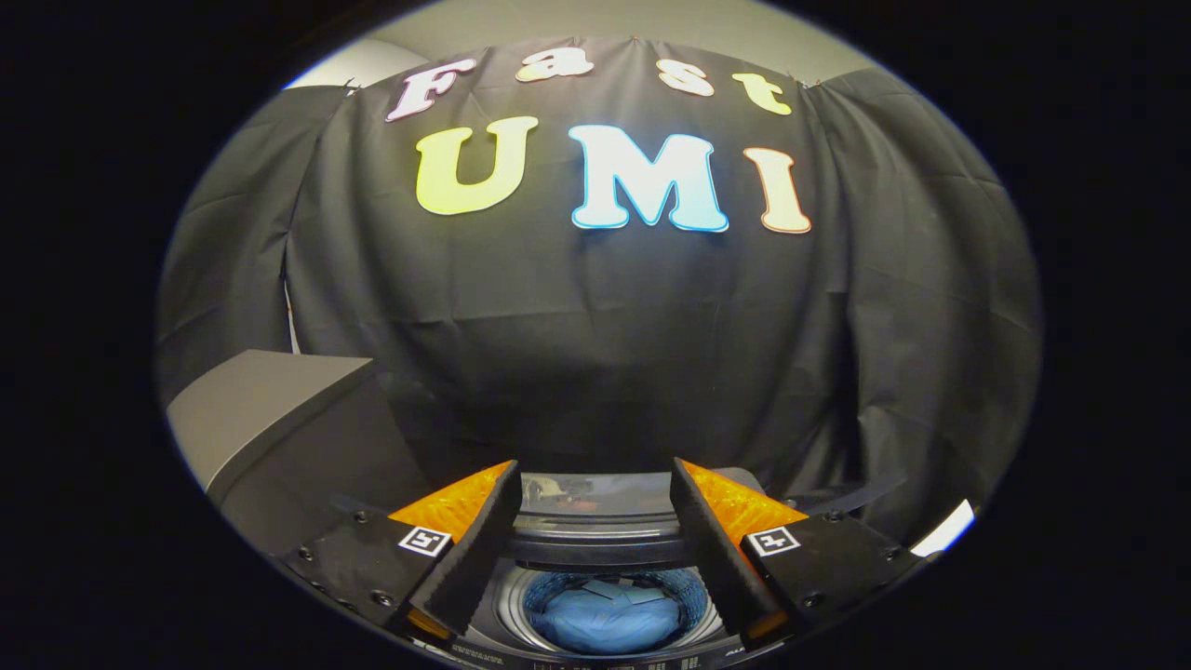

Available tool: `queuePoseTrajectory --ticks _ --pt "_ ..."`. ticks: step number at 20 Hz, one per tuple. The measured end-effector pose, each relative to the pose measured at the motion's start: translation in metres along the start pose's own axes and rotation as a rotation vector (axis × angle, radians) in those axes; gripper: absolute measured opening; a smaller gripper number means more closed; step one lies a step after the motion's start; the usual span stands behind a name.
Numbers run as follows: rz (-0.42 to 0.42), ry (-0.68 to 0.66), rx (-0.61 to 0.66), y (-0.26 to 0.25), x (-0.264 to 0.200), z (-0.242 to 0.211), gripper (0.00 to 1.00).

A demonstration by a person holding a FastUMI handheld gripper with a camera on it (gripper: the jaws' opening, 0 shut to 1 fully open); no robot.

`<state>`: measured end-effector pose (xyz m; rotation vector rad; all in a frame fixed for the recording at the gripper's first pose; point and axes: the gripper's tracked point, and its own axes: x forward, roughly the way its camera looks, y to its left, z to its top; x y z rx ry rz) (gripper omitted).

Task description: Put the clothes into the washing machine and then close the washing machine lid.

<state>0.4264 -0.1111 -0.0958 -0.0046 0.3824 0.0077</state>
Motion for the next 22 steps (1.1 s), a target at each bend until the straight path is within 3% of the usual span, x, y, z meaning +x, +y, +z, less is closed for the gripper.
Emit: queuePoseTrajectory --ticks 7,12,16,22 --pt "0.007 0.078 0.041 -0.004 -0.016 -0.061 0.99" --pt "0.021 0.101 0.026 0.001 -0.024 -0.080 0.98" --pt "0.016 0.070 0.011 0.004 -0.040 -0.068 0.98" --pt "0.018 -0.063 -0.003 0.018 -0.102 -0.011 0.98"
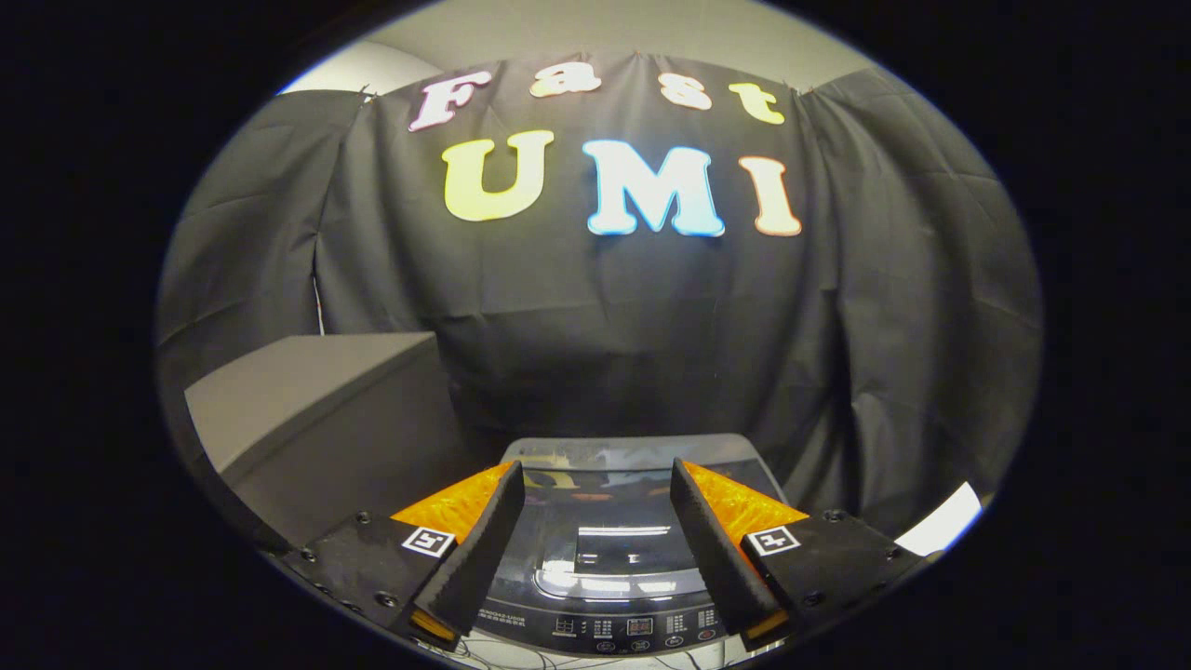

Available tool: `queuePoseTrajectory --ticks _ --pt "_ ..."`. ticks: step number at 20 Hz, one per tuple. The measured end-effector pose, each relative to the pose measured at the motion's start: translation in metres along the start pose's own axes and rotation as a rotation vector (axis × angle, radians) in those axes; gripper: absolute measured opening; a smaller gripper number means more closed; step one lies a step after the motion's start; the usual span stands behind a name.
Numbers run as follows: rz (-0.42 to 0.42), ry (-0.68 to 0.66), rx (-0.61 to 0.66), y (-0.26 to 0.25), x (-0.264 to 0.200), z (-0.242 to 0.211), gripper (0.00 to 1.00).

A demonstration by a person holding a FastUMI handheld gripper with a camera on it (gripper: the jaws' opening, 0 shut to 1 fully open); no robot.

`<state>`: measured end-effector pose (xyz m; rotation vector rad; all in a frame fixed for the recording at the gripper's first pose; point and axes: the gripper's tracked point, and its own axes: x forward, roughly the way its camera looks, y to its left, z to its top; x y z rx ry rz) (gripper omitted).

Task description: Put the clothes into the washing machine and then close the washing machine lid.

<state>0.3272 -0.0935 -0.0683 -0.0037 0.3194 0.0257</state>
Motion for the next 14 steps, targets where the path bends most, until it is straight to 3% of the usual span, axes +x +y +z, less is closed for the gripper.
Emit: queuePoseTrajectory --ticks 7,14 --pt "-0.005 -0.124 -0.016 0.016 -0.089 0.056 0.98" --pt "0.002 -0.205 -0.033 0.043 -0.172 0.078 0.98"
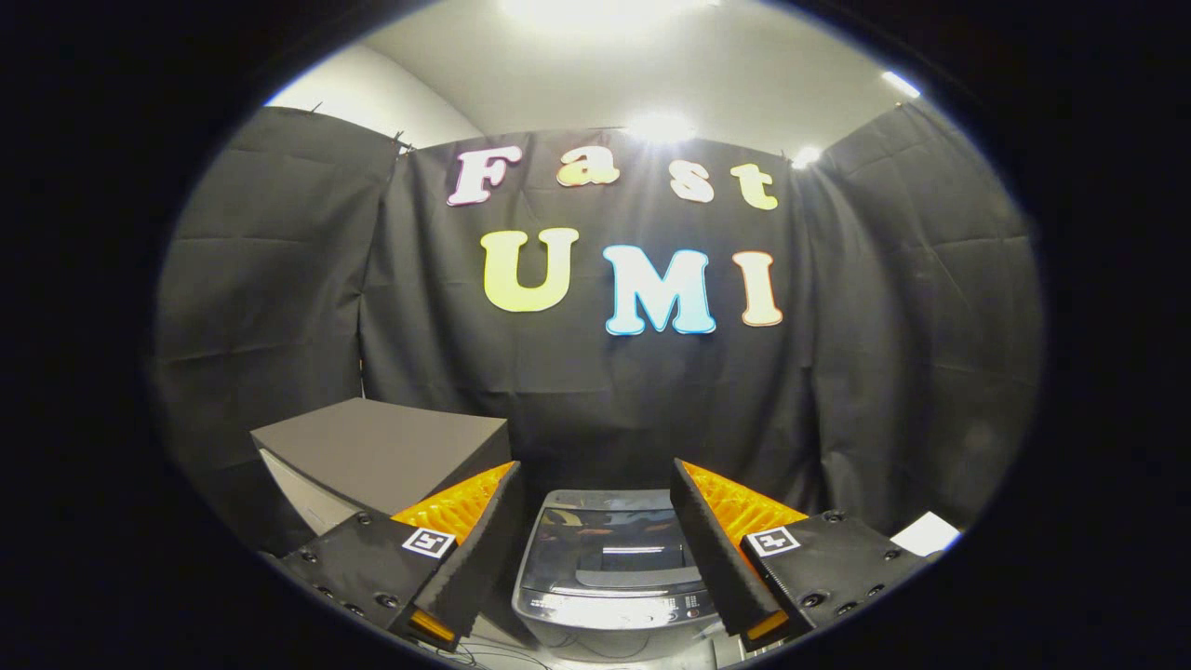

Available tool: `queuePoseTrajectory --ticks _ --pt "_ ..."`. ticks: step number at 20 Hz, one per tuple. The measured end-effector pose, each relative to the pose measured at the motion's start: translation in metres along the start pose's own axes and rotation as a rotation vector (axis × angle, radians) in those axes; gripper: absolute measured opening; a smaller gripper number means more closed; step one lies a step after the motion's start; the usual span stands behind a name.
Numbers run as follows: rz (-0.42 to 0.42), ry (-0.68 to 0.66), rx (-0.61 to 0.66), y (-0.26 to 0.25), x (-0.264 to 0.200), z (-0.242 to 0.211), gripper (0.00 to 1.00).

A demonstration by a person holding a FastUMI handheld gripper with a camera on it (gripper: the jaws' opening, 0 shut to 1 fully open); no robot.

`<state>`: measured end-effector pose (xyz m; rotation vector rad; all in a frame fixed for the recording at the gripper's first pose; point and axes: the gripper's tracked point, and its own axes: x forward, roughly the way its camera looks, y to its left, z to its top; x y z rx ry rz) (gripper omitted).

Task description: Put the clothes into the washing machine and then close the washing machine lid.

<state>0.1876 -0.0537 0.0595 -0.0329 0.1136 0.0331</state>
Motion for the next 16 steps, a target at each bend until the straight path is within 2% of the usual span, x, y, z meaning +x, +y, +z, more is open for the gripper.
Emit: queuePoseTrajectory --ticks 7,12,16 --pt "-0.036 -0.031 -0.026 0.000 -0.070 0.007 0.98" --pt "-0.073 -0.044 -0.007 -0.010 -0.094 0.008 0.98" --pt "-0.063 -0.022 -0.031 -0.006 -0.098 0.000 0.98"
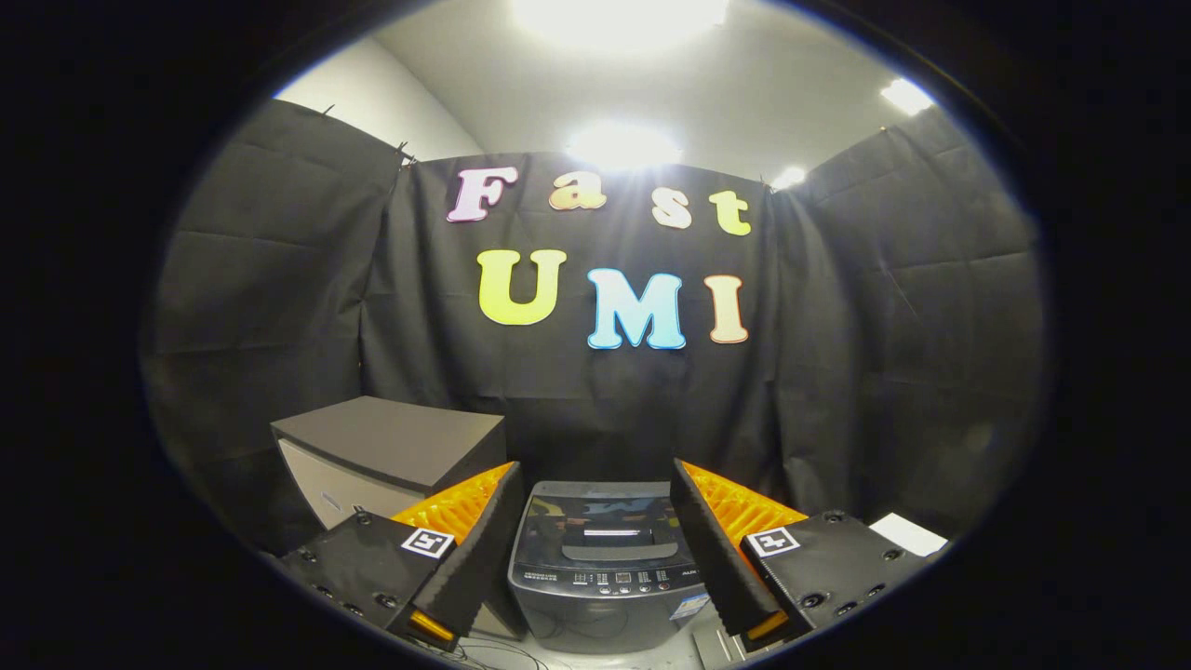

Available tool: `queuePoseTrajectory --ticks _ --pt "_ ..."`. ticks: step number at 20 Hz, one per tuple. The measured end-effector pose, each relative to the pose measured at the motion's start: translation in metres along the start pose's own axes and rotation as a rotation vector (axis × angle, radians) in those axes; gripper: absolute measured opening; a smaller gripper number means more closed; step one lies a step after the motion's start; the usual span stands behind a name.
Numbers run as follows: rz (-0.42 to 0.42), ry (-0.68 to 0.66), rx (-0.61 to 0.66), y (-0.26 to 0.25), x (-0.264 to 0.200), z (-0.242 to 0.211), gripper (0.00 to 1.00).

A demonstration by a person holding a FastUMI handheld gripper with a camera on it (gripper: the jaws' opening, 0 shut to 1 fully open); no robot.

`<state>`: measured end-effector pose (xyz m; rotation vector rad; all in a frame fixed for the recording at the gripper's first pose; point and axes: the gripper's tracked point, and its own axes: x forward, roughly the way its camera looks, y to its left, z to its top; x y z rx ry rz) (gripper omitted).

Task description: Put the clothes into the washing machine and then close the washing machine lid.

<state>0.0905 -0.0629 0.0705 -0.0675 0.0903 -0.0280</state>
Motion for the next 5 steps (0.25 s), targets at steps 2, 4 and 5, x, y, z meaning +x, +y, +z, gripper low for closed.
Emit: queuePoseTrajectory --ticks 2,4,5 --pt "0.008 0.001 -0.013 0.0033 -0.0020 0.0001 0.98" --pt "0.015 -0.004 -0.017 0.0058 -0.0019 0.0004 0.98" --pt "0.020 -0.003 -0.014 0.0076 -0.0011 0.0004 0.98"
